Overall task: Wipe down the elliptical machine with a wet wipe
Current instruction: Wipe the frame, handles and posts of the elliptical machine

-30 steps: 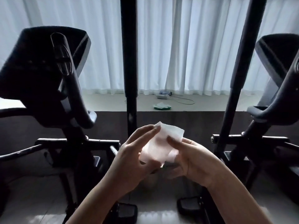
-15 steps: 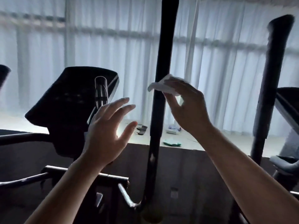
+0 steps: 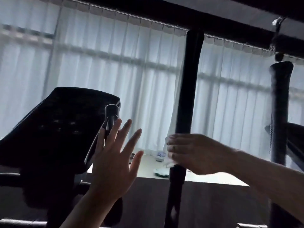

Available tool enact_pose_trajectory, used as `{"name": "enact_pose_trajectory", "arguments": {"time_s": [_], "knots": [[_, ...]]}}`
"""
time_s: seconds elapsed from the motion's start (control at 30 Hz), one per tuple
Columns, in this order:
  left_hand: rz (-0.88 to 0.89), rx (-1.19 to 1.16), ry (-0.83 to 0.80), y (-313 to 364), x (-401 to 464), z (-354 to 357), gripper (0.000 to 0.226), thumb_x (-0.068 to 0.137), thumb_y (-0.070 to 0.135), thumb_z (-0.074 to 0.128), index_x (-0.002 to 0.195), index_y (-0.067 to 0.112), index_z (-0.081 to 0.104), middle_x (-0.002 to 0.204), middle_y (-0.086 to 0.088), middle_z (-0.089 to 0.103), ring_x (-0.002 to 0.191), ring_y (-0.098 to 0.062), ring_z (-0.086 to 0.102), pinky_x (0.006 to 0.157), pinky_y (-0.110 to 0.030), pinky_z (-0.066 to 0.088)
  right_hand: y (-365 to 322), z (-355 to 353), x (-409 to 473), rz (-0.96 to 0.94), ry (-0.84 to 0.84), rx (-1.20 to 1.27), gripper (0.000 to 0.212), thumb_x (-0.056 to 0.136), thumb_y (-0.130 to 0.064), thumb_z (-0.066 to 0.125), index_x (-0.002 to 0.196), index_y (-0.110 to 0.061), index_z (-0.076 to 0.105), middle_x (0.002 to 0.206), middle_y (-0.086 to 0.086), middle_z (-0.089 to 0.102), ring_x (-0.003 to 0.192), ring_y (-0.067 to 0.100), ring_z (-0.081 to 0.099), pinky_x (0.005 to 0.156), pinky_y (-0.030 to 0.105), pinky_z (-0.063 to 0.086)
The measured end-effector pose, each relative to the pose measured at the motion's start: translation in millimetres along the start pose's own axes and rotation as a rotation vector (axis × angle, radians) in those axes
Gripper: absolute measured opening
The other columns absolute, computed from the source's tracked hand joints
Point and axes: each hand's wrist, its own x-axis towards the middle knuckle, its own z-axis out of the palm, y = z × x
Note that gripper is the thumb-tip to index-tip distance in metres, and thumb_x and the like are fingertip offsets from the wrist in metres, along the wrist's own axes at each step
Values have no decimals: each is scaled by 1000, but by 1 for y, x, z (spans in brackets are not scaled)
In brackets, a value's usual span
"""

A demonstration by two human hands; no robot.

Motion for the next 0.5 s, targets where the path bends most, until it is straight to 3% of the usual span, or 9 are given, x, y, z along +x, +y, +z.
{"name": "enact_pose_trajectory", "arguments": {"time_s": [0.07,0.17,0.27,0.37,0.5], "knots": [[16,1,-17,-1,-2,1,51,92,39,45,137,16,55,151,-11,41,145,-27,26,120,-49,9,43,-13,17,30,-8,-112,50,106,-13,26,88,-12,73,83,1,68,91,24,65,112,28,32],[7,-2,10,3,4,-4,51,93,40,43,137,17,55,151,-9,40,144,-26,27,119,-49,14,107,-44,38,112,17,-263,35,98,-11,42,101,-24,74,78,-3,66,87,22,64,97,23,32],[-18,28,77,5,50,-13,51,93,40,42,138,19,54,149,-8,44,144,-25,30,117,-51,19,157,-78,53,333,21,-285,47,99,-33,30,108,-14,72,102,7,71,112,27,60,100,33,38],[-40,135,13,-3,89,-10,53,94,43,36,139,20,53,147,-9,47,143,-26,33,117,-53,16,193,-89,63,480,41,-325,64,95,-45,21,117,-6,66,126,11,63,128,26,51,110,42,36],[-30,211,-76,-14,94,6,57,94,47,32,135,17,57,143,-11,52,141,-26,37,117,-54,15,176,-58,54,549,229,-248,45,96,-33,35,104,-4,70,116,11,67,125,24,52,109,29,31]]}}
